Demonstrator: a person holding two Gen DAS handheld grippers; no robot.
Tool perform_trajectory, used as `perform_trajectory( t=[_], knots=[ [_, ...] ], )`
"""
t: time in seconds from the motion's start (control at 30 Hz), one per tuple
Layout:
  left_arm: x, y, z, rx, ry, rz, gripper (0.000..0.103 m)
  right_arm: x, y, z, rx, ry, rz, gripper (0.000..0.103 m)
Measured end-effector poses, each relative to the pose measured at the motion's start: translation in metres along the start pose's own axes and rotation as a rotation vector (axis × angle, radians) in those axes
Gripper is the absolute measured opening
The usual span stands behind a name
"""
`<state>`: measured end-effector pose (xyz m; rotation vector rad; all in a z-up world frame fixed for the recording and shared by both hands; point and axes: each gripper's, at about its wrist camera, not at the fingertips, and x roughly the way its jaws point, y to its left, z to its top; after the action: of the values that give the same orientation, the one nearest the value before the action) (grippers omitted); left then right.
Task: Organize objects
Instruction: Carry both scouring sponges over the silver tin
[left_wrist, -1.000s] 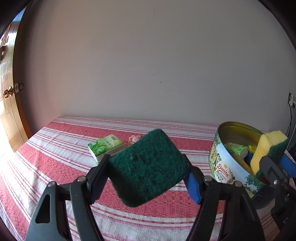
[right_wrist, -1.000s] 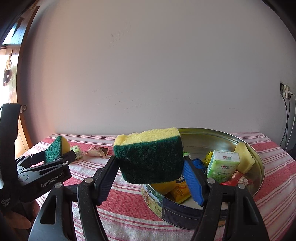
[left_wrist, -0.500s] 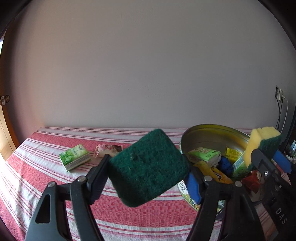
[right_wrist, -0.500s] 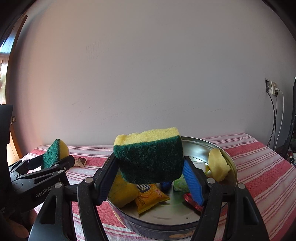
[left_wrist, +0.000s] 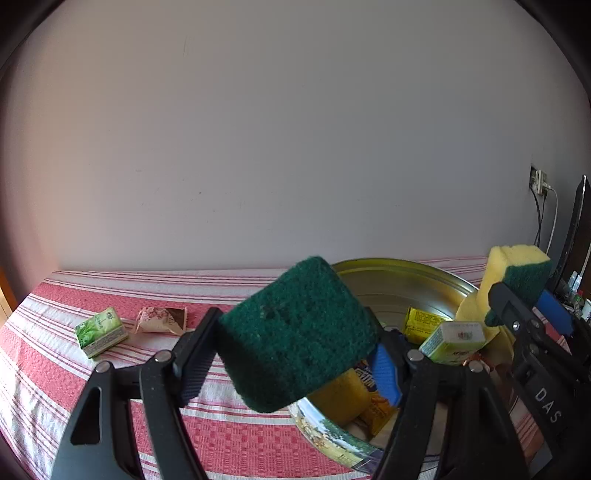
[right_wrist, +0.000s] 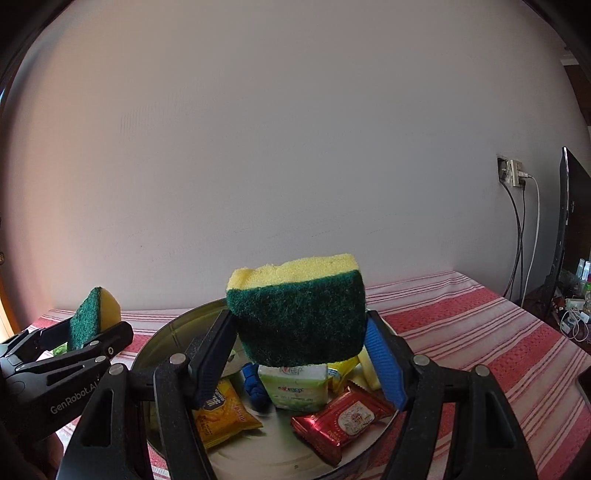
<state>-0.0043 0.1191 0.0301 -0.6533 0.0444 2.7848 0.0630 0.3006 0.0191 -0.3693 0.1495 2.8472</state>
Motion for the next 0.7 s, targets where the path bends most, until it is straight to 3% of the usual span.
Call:
perform_trajectory(
  t=[0.37,0.7],
  knots=[
    [0.016,-0.04,0.005,0.024,0.027,-0.048,0.074,0.025,-0.028,0.006,0.002,0.04,-0.075,0.072],
    [0.046,-0.058,0.011,0.035,0.129,-0.024,0.074,0.059,-0.04,0.005,0.01,0.141,-0.07,0.072]
  ],
)
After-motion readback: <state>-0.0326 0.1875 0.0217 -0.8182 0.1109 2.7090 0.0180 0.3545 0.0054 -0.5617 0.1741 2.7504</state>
